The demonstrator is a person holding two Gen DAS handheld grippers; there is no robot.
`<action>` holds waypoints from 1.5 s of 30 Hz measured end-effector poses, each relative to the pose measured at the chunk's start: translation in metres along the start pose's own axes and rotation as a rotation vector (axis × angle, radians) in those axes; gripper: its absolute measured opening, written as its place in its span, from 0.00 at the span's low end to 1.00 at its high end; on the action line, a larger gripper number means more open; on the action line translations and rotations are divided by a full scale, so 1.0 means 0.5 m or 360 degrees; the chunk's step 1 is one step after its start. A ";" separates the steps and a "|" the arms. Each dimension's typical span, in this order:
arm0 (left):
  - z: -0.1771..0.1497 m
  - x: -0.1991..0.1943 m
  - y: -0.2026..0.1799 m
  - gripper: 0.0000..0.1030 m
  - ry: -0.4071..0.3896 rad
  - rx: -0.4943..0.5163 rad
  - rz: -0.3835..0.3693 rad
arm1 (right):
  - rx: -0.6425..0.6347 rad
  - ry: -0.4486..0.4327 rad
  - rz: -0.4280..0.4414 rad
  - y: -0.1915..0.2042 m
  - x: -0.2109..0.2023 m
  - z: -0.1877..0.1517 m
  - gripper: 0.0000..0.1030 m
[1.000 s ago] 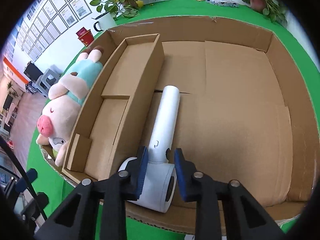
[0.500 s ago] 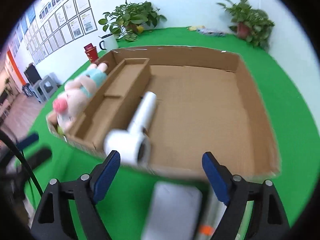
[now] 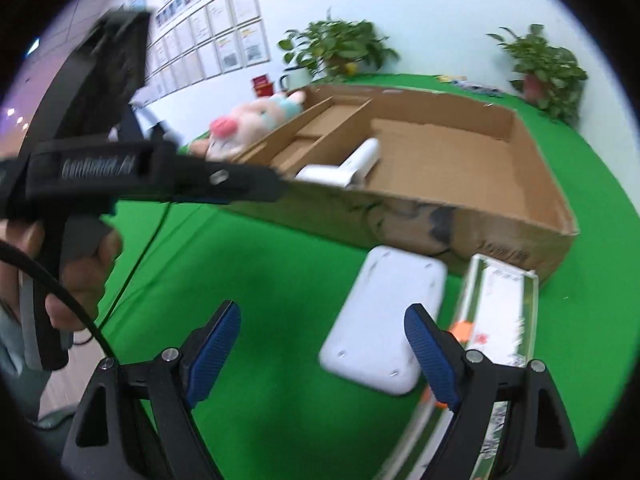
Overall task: Organize objects
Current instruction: 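Move the right gripper to the white rectangular device and grasp it, then lift the white device and carry it over the box with the right gripper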
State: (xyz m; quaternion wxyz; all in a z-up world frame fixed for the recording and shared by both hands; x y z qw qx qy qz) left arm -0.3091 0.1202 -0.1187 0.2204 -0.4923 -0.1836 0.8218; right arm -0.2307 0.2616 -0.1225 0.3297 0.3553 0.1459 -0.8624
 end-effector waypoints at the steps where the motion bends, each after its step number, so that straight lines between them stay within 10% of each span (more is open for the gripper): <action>1: -0.006 0.009 -0.006 0.70 0.0029 0.0013 -0.0012 | -0.0005 0.0004 0.0016 0.004 0.003 -0.003 0.81; 13: -0.071 0.108 -0.059 0.59 0.0275 0.0030 -0.0213 | 0.0132 0.0190 -0.0265 -0.098 0.013 -0.084 0.81; 26: -0.095 0.225 -0.084 0.48 0.0537 -0.0040 -0.0302 | 0.0175 0.0191 -0.0251 -0.055 0.076 -0.046 0.81; 31: -0.115 0.233 -0.087 0.39 0.0555 -0.0041 -0.0335 | 0.0139 0.0282 -0.0331 -0.050 0.084 -0.064 0.66; 45: -0.159 0.206 -0.081 0.39 0.0577 -0.0123 -0.0339 | 0.0119 0.0356 -0.0309 0.018 0.034 -0.129 0.66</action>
Point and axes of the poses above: each gripper's, at about its wrist camera, not at the fingertips, and x roughly the way its jaws point, y to its left, z to its top, the point moved 7 cm from there along x, roughly the way its jaws point, and after that the axes turned 12 degrees about -x, right-handed, at the moved point
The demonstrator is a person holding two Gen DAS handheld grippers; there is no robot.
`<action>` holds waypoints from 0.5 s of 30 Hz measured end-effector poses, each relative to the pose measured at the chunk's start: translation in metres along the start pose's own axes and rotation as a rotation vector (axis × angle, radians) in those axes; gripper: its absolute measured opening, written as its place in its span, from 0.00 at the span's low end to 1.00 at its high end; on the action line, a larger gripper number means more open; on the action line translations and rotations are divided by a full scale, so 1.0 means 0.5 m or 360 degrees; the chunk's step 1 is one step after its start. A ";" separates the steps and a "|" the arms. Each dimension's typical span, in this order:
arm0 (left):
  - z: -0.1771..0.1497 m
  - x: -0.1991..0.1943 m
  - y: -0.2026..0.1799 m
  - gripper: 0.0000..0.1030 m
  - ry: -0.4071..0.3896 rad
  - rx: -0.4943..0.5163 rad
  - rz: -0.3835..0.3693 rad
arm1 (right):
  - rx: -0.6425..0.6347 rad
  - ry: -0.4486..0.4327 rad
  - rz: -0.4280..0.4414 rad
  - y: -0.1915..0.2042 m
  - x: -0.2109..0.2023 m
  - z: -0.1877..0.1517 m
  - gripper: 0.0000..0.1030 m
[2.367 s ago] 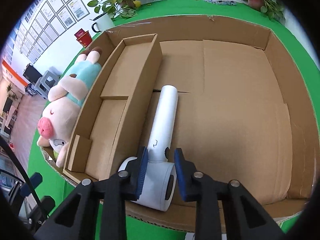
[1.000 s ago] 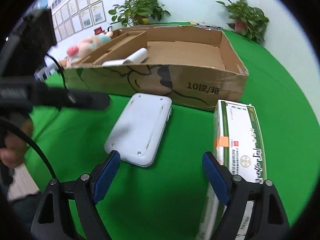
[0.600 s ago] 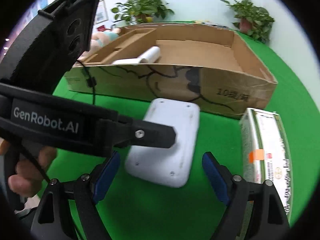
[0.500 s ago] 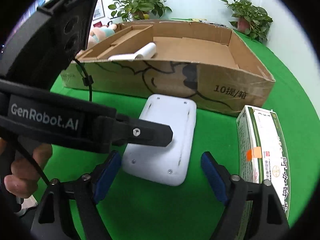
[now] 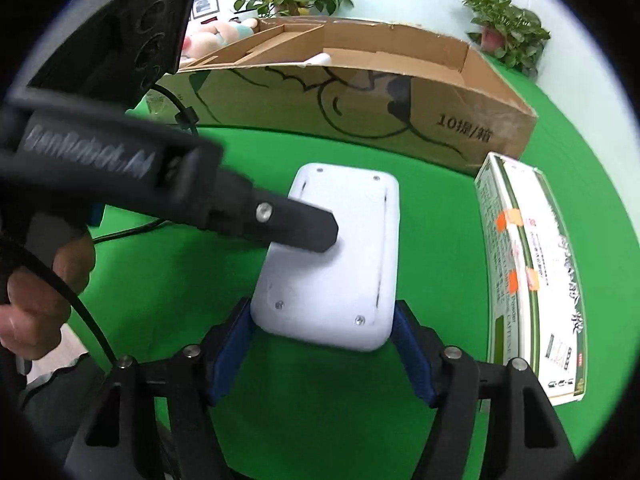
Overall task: Organize objects
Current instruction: 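Lift the white device and carry it over the box with the right gripper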
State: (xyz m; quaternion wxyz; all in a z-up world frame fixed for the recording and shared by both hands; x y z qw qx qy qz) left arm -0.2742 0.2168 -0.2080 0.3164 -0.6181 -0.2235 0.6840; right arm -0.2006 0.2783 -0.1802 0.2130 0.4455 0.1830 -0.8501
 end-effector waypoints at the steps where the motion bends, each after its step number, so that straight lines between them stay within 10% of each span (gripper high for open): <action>1: 0.008 0.004 -0.002 0.39 0.0004 -0.0002 0.0014 | 0.0001 0.0005 -0.0003 0.001 0.003 0.003 0.66; 15: -0.002 0.020 -0.003 0.27 0.0010 -0.0037 0.0026 | 0.0091 0.0046 -0.0060 -0.020 0.018 0.026 0.65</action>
Point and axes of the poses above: each gripper's, at about its wrist camera, not at the fingertips, and x roughly the way its jaws point, y to its left, z to its top, the point moved 7 cm from there along x, roughly the way its jaws point, and after that the axes turned 12 degrees about -x, right-handed, at the moved point
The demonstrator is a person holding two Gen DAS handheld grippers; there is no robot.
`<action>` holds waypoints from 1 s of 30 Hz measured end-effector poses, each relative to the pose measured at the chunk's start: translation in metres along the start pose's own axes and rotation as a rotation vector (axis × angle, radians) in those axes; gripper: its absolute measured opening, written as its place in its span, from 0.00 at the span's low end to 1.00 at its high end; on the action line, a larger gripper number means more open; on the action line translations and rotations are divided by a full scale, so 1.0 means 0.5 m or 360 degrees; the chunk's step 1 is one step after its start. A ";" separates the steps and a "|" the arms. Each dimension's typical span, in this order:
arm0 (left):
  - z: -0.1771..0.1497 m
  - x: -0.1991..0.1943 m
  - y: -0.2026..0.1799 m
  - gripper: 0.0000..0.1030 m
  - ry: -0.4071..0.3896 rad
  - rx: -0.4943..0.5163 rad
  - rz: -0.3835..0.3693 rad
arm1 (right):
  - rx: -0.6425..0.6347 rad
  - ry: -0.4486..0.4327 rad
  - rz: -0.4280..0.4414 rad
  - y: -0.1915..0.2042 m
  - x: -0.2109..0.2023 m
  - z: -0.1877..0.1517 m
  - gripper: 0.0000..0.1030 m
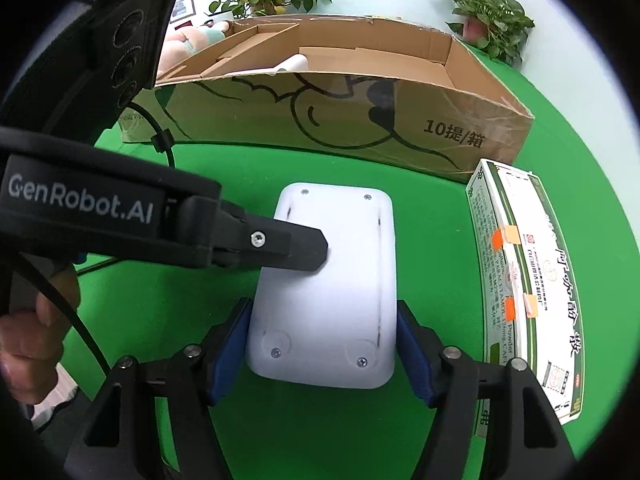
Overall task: Organize objects
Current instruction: 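Lift the white device and carry it over the box with the right gripper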
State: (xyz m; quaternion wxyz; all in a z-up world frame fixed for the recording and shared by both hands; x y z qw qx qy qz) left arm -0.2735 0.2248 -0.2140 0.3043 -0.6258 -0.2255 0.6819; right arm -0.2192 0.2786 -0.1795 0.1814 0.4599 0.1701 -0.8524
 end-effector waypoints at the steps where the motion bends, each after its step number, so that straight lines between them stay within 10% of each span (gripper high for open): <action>1: -0.005 0.001 -0.001 0.27 -0.0003 0.0006 0.0001 | -0.0005 -0.0001 -0.0007 0.002 -0.002 -0.002 0.64; 14: -0.040 -0.082 -0.009 0.26 -0.0137 0.0009 -0.0005 | 0.0037 -0.0133 -0.0012 0.020 -0.049 -0.005 0.64; 30: 0.056 -0.281 -0.188 0.24 -0.0488 0.0264 0.0026 | 0.0028 -0.0532 -0.0144 -0.041 -0.184 0.159 0.64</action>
Point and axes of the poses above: each gripper's, at about its wrist camera, not at the fingertips, and x roughly the way its jaws point, y to its left, z to its top, the point moved 7 cm from there along x, roughly the way its jaws point, and after that the axes turned 12 degrees about -x, right-handed, at the moved point
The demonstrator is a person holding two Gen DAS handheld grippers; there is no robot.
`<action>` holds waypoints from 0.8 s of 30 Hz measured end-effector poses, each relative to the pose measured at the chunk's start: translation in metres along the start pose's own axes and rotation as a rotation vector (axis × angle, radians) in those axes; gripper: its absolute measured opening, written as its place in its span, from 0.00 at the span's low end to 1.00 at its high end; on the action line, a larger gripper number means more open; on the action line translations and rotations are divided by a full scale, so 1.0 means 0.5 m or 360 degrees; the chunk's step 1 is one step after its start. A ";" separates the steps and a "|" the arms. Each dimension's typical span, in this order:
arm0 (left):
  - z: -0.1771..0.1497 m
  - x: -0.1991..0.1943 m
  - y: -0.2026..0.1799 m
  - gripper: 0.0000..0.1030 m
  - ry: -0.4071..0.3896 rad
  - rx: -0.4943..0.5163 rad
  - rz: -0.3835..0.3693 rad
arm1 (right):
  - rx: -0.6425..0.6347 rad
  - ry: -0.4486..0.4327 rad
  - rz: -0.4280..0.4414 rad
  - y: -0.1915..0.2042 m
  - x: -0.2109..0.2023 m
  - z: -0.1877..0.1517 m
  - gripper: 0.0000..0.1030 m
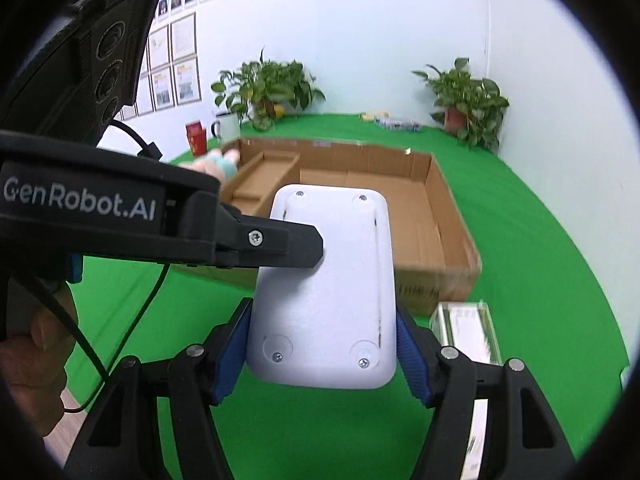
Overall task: Organize objects
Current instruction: 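Lift the white device and carry it over the box with the right gripper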
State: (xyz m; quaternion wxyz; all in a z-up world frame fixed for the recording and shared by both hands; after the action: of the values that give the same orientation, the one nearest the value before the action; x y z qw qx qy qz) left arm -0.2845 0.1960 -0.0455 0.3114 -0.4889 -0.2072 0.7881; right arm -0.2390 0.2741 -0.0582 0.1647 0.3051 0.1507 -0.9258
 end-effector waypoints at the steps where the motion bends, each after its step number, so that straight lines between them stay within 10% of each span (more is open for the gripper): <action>1: 0.013 -0.005 -0.009 0.24 -0.0010 0.0015 0.0004 | -0.0005 -0.0018 -0.0010 -0.005 0.000 0.013 0.64; 14: 0.232 -0.030 -0.079 0.23 -0.0058 0.0132 0.0056 | 0.0046 -0.0097 -0.0012 -0.074 0.053 0.194 0.64; 24: 0.336 0.091 -0.002 0.20 0.0139 0.0072 0.0226 | 0.0137 0.0130 0.0207 -0.112 0.199 0.210 0.64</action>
State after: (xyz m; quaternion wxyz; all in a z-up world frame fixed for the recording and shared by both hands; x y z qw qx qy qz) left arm -0.4501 0.2247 -0.0008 0.2742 -0.5292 -0.1404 0.7906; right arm -0.3909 0.2634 -0.0284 0.2049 0.3586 0.0973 -0.9055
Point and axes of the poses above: each gripper's, at about its wrist camera, not at the fingertips, and x roughly the way its jaws point, y to its left, z to its top, the point moved 7 cm from there along x, roughly the way its jaws point, and after that the axes turned 12 degrees about -x, right-handed, at the moved point
